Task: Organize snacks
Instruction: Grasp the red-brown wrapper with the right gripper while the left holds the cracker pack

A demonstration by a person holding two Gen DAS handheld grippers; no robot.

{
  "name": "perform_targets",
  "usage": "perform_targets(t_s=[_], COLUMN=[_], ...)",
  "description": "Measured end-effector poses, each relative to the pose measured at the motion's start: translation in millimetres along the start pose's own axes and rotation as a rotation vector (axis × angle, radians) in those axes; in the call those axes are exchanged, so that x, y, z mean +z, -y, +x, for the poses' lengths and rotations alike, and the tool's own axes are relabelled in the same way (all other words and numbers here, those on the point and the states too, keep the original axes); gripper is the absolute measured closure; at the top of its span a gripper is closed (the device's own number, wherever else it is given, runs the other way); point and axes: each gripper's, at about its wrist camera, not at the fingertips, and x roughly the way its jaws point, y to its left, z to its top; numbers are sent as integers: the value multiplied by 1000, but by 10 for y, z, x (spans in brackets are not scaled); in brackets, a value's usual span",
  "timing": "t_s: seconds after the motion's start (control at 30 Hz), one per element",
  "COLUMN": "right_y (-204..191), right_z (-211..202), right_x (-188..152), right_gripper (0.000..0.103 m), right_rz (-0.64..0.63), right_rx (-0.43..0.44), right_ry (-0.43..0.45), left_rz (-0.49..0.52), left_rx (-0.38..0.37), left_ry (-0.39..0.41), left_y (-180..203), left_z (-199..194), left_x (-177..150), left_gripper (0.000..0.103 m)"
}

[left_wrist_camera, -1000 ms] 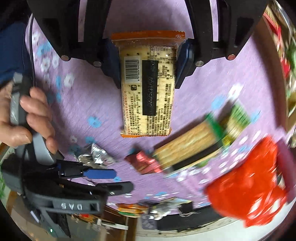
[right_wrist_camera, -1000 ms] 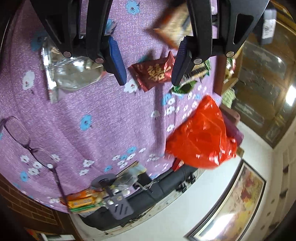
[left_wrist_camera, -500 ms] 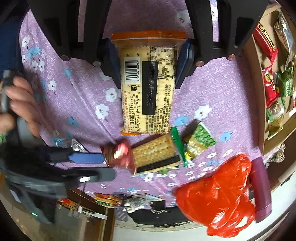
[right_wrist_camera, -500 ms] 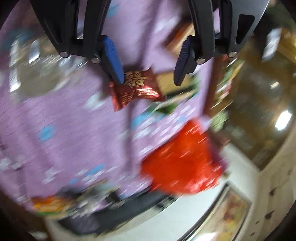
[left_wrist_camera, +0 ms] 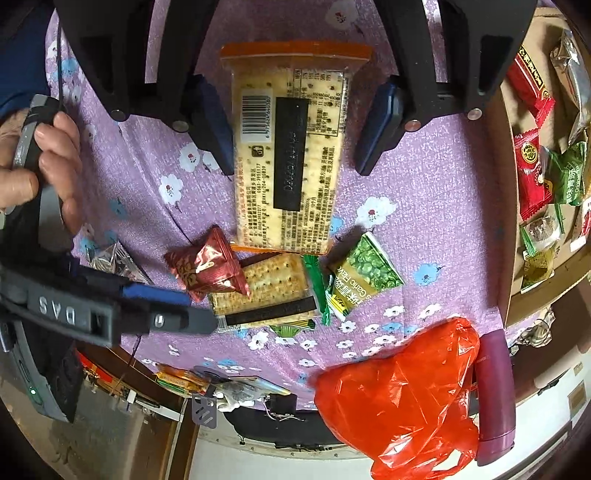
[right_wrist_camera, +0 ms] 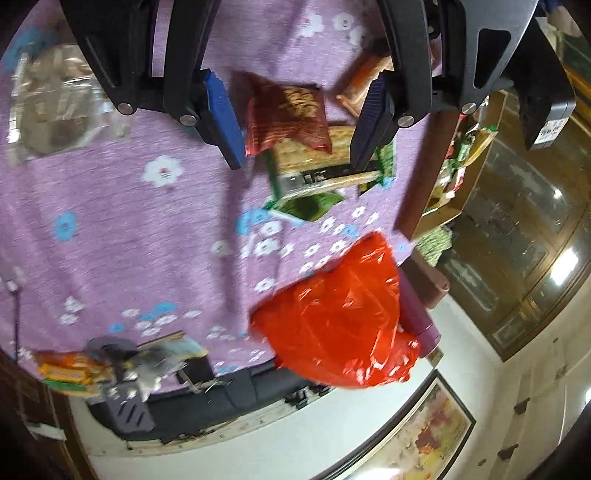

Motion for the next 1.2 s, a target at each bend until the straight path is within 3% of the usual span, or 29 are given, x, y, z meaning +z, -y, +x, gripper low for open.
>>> perform_targets(t_s=[0.1, 0.17, 0.3, 0.4, 0.53, 0.7, 0.8, 0.9, 1.1, 1.13, 1.2], right_y=[17, 21, 55, -103, -318, -387, -387, -399, -434, -481, -541], right_z=[34, 4, -172, -220, -186, 30, 92, 123, 126, 161, 211], right_x=[-137, -173, -88, -98, -144, -173, -216, -302, -326, -346, -385], right_gripper=[38, 38, 38, 38, 38, 38, 38, 39, 39, 40, 68], right_rz=[24, 39, 37, -74, -186, -224, -247, -299, -305, -327, -368], right_rx=[102, 146, 94, -9, -18, -23, 13, -13, -84, -112, -154], right_ry=[-169, -213, -83, -10, 32, -19, -106, -177, -121, -117, -130], left_rz=[14, 11, -12, -25, -48, -80, -87, -95, -81, -78, -72], left_rx=[21, 34, 23, 21, 23, 24, 26, 26, 34, 35, 37], left_ry=[9, 19, 32, 44, 71, 86, 87, 87, 88, 87, 92], left_y=[18, 12, -34, -56, -96, -159, -175, -191, -162, -154, -146], left_z=[-2, -8, -19, -33, -82, -107, -109, -110, -106, -105, -111], left_x=[-19, -28, -28, -24, -31, -32, -33, -33, -32, -31, -33], left_gripper=[42, 47, 50, 51, 51, 51, 51, 51, 51, 51, 51])
